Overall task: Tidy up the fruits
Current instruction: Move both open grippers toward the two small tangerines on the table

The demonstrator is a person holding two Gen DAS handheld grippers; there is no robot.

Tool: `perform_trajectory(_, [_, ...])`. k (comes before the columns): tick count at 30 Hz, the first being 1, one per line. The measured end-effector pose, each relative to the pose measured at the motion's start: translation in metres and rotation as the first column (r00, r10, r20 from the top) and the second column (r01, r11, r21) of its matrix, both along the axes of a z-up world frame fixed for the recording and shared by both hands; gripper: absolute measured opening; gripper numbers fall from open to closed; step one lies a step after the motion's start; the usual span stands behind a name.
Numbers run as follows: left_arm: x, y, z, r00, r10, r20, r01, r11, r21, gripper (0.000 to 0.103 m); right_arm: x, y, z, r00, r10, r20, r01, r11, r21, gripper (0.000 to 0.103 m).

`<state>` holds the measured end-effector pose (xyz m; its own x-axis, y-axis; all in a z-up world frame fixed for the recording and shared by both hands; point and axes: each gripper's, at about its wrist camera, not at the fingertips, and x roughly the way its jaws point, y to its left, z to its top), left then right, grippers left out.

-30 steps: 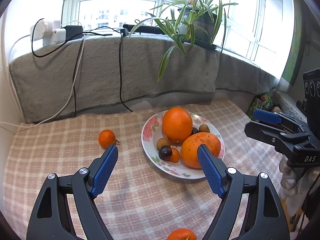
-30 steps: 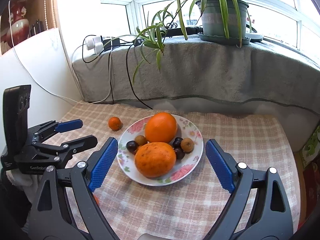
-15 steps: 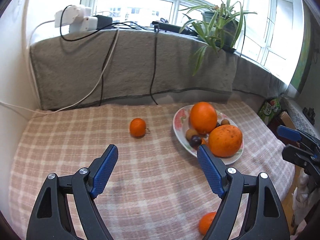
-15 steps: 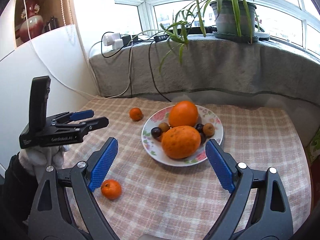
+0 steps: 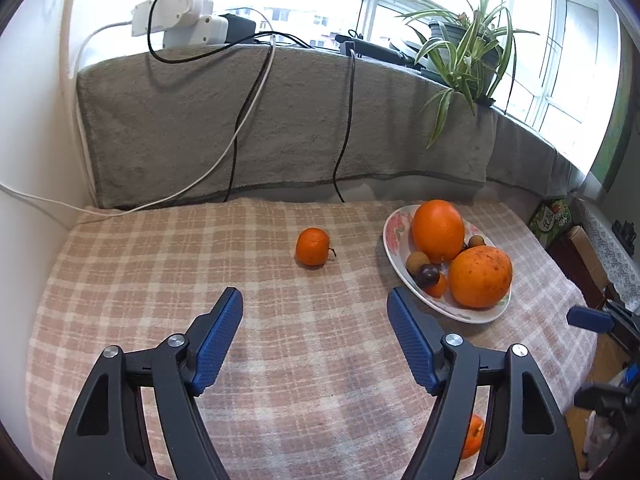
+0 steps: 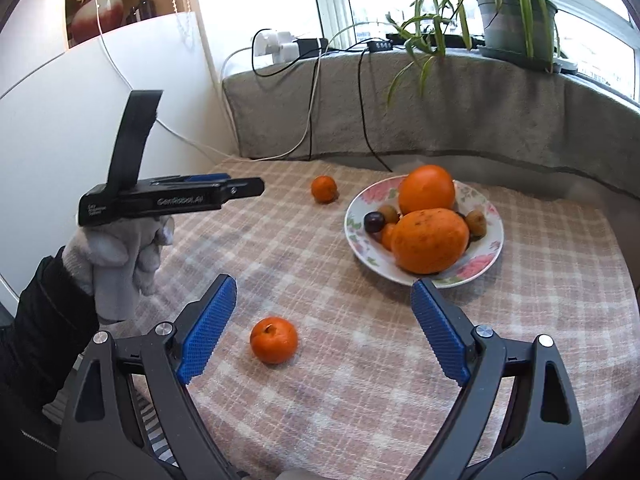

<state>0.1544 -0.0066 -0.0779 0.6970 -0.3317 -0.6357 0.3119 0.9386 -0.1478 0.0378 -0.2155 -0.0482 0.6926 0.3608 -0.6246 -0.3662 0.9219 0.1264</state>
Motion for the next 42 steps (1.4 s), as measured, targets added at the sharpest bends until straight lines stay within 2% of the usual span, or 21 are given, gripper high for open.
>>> perform_trajectory(5, [0.016,0.001,-0.004,1.0,-0.007,-0.025,0.007,1.0,-0.024,0.067,-0.003,0.01,-0.01,0.999,0.033,-0.028,-0.033,0.999,-0.003,0.091])
perform_trajectory(8, [0.026,-0.002,-0.007,0.999,-0.015,-0.033,0.015,1.0,-0.019,0.064,-0.002,0.016,-0.017,0.997,0.05,-0.05,-0.051,0.999,-0.01,0.084])
perform_trajectory(14, [0.045,-0.009,-0.018,0.998,-0.032,-0.058,0.031,0.999,-0.012,0.055,0.001,0.023,-0.028,0.993,0.077,-0.086,-0.077,0.997,-0.002,0.08])
perform_trajectory(26, [0.077,-0.025,-0.04,0.994,-0.055,-0.1,0.053,0.998,-0.02,0.053,0.009,0.04,-0.048,0.982,0.112,-0.149,-0.116,0.993,-0.017,0.071])
perform_trajectory(38, [0.1,-0.036,-0.061,0.99,-0.071,-0.124,0.07,0.997,-0.015,0.051,0.019,0.05,-0.058,0.978,0.124,-0.166,-0.133,0.99,-0.044,0.071])
perform_trajectory(40, [0.103,-0.038,-0.064,0.989,-0.073,-0.128,0.072,0.997,-0.009,0.046,0.021,0.053,-0.06,0.978,0.125,-0.168,-0.135,0.99,-0.05,0.071])
perform_trajectory(42, [0.106,-0.038,-0.066,0.989,-0.073,-0.132,0.073,0.997,-0.008,0.046,0.024,0.056,-0.062,0.977,0.128,-0.174,-0.139,0.989,-0.054,0.07])
